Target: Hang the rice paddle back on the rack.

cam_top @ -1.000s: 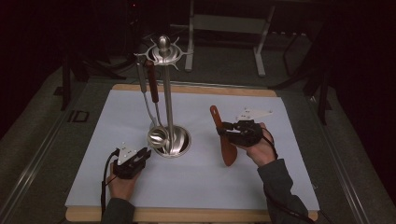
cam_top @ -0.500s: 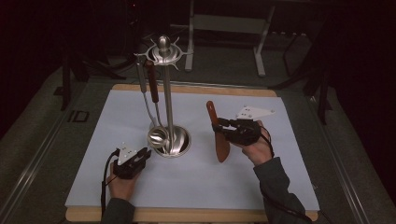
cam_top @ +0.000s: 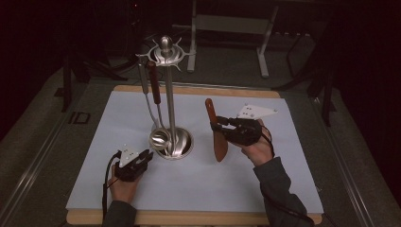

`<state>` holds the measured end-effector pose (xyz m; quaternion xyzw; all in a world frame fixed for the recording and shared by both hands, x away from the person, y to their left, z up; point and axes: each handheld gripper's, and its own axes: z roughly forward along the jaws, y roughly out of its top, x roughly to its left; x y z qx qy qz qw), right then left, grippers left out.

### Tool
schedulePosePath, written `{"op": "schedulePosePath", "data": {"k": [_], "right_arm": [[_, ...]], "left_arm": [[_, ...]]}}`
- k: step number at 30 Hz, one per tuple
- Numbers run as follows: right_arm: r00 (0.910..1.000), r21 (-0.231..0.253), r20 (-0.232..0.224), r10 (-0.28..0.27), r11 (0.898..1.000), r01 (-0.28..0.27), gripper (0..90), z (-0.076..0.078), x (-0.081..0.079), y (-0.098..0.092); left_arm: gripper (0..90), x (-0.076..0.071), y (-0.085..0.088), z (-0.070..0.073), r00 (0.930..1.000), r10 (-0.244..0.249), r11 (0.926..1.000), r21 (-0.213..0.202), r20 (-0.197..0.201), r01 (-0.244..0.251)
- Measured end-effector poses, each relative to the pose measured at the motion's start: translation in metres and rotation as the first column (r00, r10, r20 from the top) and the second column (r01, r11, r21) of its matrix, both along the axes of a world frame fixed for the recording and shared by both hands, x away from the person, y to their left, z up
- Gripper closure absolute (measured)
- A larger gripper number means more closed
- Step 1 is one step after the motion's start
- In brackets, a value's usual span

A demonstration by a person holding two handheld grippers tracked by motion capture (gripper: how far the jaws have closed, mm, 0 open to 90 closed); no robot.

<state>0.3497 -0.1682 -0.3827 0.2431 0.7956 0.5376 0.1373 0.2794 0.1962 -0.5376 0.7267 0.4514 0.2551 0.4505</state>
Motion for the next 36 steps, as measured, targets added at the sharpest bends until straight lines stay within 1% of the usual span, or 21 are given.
{"op": "schedulePosePath", "data": {"k": [12, 19, 27, 36], "right_arm": [[0.9996, 0.043, 0.018, 0.023, 0.999, -0.024, 66.4, 0.008, -0.001, 0.012], [0.9992, 0.048, 0.027, 0.03, 0.998, -0.032, 66.4, 0.011, -0.001, 0.016], [0.9982, 0.069, 0.049, 0.034, 0.997, -0.037, 66.4, 0.015, -0.003, 0.019], [0.997, 0.083, 0.061, 0.048, 0.995, -0.053, 66.4, 0.02, -0.004, 0.024]], "left_arm": [[75.9, 0.0, 0.0, 0.0, 1.0, -0.001, 1.0, -0.001, -0.001, 0.001], [75.9, 0.0, 0.0, 0.0, 1.0, -0.001, 1.0, -0.001, -0.001, 0.001], [75.8, 0.0, 0.0, 0.0, 1.0, -0.002, 1.0, -0.002, -0.002, 0.002], [75.6, 0.0, 0.0, 0.0, 1.0, -0.001, 1.0, -0.001, -0.002, 0.001]]}}
